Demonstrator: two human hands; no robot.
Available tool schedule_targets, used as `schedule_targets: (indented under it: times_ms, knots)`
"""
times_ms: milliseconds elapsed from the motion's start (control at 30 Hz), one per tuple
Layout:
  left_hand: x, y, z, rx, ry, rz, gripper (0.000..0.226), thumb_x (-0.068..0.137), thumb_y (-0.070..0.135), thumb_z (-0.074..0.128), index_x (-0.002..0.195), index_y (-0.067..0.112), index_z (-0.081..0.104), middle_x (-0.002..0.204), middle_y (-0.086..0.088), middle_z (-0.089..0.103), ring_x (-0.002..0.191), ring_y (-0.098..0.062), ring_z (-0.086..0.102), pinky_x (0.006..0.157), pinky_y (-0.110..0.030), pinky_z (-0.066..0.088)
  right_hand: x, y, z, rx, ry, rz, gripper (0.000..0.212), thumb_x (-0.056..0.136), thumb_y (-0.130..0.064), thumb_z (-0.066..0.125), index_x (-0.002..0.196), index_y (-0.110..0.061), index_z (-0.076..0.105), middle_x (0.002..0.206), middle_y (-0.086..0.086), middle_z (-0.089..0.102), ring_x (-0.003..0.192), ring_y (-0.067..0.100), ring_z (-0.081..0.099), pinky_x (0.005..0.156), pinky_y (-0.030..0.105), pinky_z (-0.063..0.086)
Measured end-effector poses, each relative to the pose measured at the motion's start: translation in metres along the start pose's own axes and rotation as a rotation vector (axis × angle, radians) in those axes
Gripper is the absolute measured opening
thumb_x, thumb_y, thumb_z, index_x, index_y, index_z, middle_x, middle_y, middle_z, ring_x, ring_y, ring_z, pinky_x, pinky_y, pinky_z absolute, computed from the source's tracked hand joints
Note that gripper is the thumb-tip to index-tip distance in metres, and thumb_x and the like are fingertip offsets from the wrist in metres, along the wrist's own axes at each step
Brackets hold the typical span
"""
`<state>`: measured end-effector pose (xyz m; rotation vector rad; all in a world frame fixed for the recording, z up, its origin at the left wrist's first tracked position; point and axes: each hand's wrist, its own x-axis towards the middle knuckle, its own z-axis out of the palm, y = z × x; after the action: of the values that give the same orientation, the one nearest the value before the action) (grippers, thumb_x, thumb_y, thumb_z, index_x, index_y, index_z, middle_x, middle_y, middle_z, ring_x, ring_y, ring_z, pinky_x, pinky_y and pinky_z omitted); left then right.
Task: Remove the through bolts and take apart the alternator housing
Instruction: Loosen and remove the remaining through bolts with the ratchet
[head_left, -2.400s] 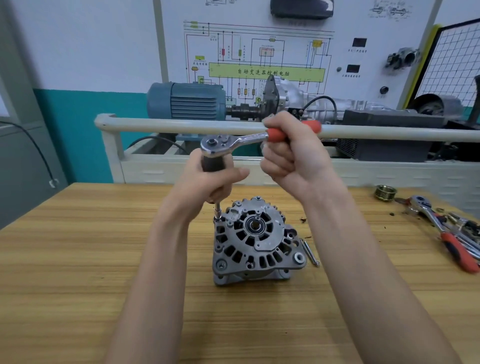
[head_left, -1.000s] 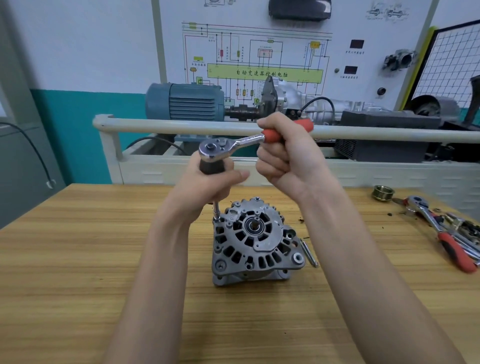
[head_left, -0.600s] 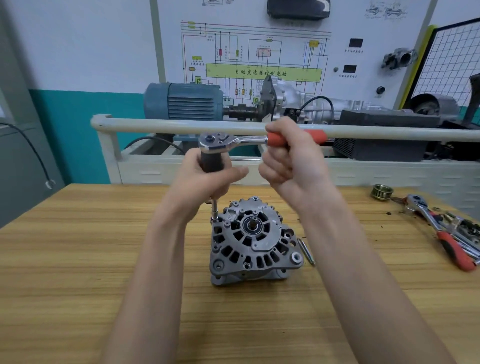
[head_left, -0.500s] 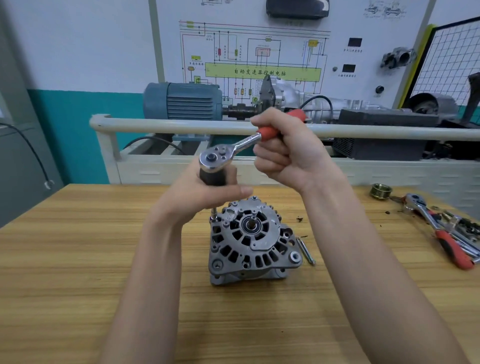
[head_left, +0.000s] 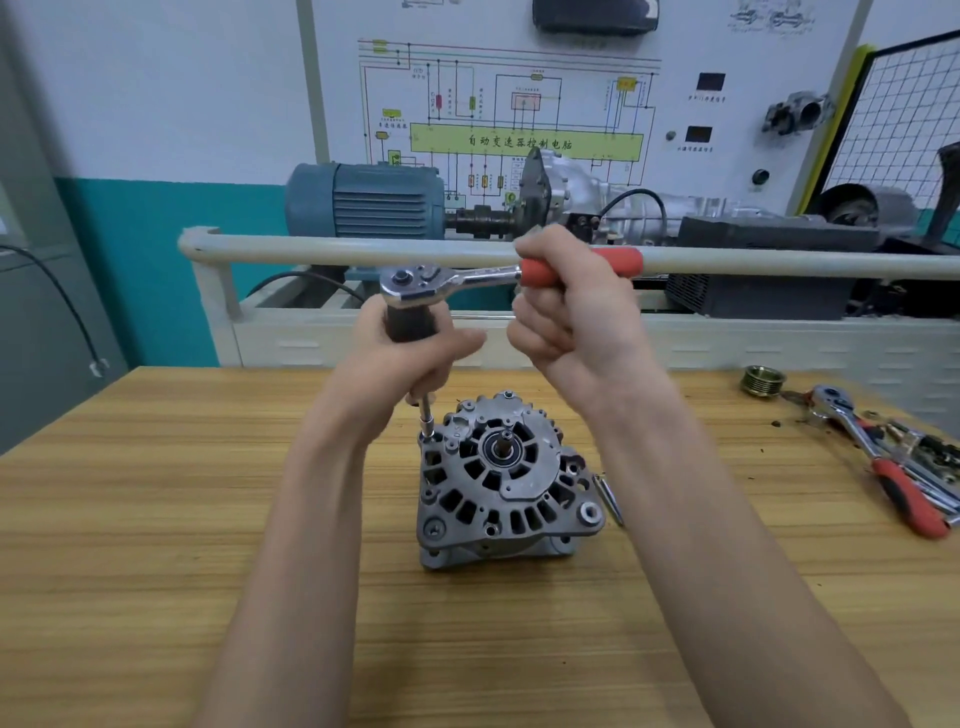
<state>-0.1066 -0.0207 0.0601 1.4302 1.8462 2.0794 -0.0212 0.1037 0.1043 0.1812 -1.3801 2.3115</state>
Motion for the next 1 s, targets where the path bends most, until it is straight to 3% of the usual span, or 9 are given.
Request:
schedule_targets:
  times_ms: [100, 167, 367, 433, 500, 667, 767, 867, 1000]
  knots:
    - [-0.005, -0.001, -0.005, 0.013, -0.234, -0.037, 0.032, 0.069, 0.026, 0.069, 0.044, 0.026, 0.048, 0.041, 0.011, 0.037, 0.038, -0.009, 0.03, 0.043, -0.021, 0.025, 0.014, -0.012, 0.0, -0.128, -0.143, 0.159, 0.059, 0.091, -0.008, 0.049, 0.037, -0.022, 0.032, 0.031, -0.008, 0.018, 0.028, 0.006, 0.012, 0.033, 0.016, 0.011]
    - [-0.005, 0.001, -0.004, 0.023, -0.228, -0.061, 0.034, 0.068, 0.026, 0.069, 0.043, 0.026, 0.046, 0.041, 0.011, 0.034, 0.039, -0.009, 0.027, 0.043, -0.021, 0.021, 0.016, -0.012, 0.003, -0.129, -0.147, 0.153, 0.059, 0.091, -0.007, 0.049, 0.037, -0.022, 0.031, 0.031, -0.008, 0.017, 0.028, 0.007, 0.011, 0.032, 0.016, 0.012]
    - [0.009, -0.002, 0.018, -0.087, 0.428, -0.053, 0.043, 0.084, -0.001, 0.059, 0.05, 0.015, 0.039, 0.04, 0.007, 0.032, 0.035, -0.009, 0.025, 0.04, -0.018, 0.024, -0.012, 0.023, 0.013, 0.044, 0.102, -0.214, 0.04, 0.089, 0.001, 0.055, 0.059, -0.016, 0.036, 0.035, -0.009, 0.028, 0.029, 0.005, 0.018, 0.035, 0.014, 0.018]
    - [0.011, -0.003, 0.024, -0.044, 0.562, -0.072, 0.04, 0.083, -0.002, 0.058, 0.053, 0.013, 0.038, 0.044, 0.003, 0.031, 0.038, -0.01, 0.024, 0.042, -0.021, 0.022, -0.019, 0.028, 0.015, 0.05, 0.13, -0.267, 0.038, 0.088, 0.002, 0.056, 0.06, -0.015, 0.038, 0.035, -0.01, 0.03, 0.03, 0.005, 0.02, 0.036, 0.014, 0.02]
    - [0.009, -0.003, 0.019, 0.022, 0.467, -0.052, 0.037, 0.081, 0.005, 0.062, 0.052, 0.012, 0.042, 0.044, 0.002, 0.033, 0.04, -0.012, 0.026, 0.044, -0.022, 0.025, -0.018, 0.023, 0.014, 0.038, 0.12, -0.23, 0.04, 0.088, 0.001, 0.056, 0.058, -0.016, 0.037, 0.035, -0.01, 0.03, 0.03, 0.006, 0.019, 0.035, 0.015, 0.019]
    - [-0.002, -0.002, -0.006, -0.015, -0.085, -0.007, 0.034, 0.07, 0.021, 0.071, 0.044, 0.023, 0.049, 0.041, 0.008, 0.037, 0.037, -0.012, 0.031, 0.043, -0.02, 0.026, 0.01, -0.008, 0.004, -0.099, -0.097, 0.105, 0.056, 0.091, -0.007, 0.05, 0.041, -0.021, 0.03, 0.031, -0.008, 0.019, 0.028, 0.007, 0.012, 0.034, 0.016, 0.012]
    - [-0.004, 0.0, -0.005, 0.015, -0.147, -0.039, 0.036, 0.07, 0.022, 0.07, 0.043, 0.024, 0.046, 0.041, 0.006, 0.034, 0.038, -0.013, 0.03, 0.043, -0.022, 0.024, 0.017, -0.015, 0.002, -0.124, -0.169, 0.2, 0.055, 0.092, -0.01, 0.048, 0.041, -0.02, 0.028, 0.031, -0.008, 0.018, 0.027, 0.006, 0.013, 0.033, 0.016, 0.011]
    - [0.002, 0.002, 0.005, -0.038, 0.055, -0.035, 0.043, 0.076, 0.012, 0.065, 0.04, 0.024, 0.045, 0.039, 0.009, 0.033, 0.037, -0.011, 0.026, 0.042, -0.019, 0.025, 0.012, -0.004, 0.001, -0.004, -0.051, 0.11, 0.048, 0.091, -0.008, 0.049, 0.052, -0.018, 0.025, 0.032, -0.008, 0.018, 0.028, 0.006, 0.011, 0.031, 0.015, 0.013]
    - [0.011, -0.002, 0.028, -0.032, 0.536, -0.064, 0.046, 0.083, 0.002, 0.061, 0.047, 0.02, 0.039, 0.046, 0.002, 0.032, 0.045, -0.015, 0.025, 0.049, -0.026, 0.023, -0.011, 0.022, 0.007, 0.083, 0.142, -0.178, 0.037, 0.09, -0.002, 0.053, 0.063, -0.015, 0.032, 0.034, -0.009, 0.024, 0.029, 0.005, 0.016, 0.034, 0.015, 0.017]
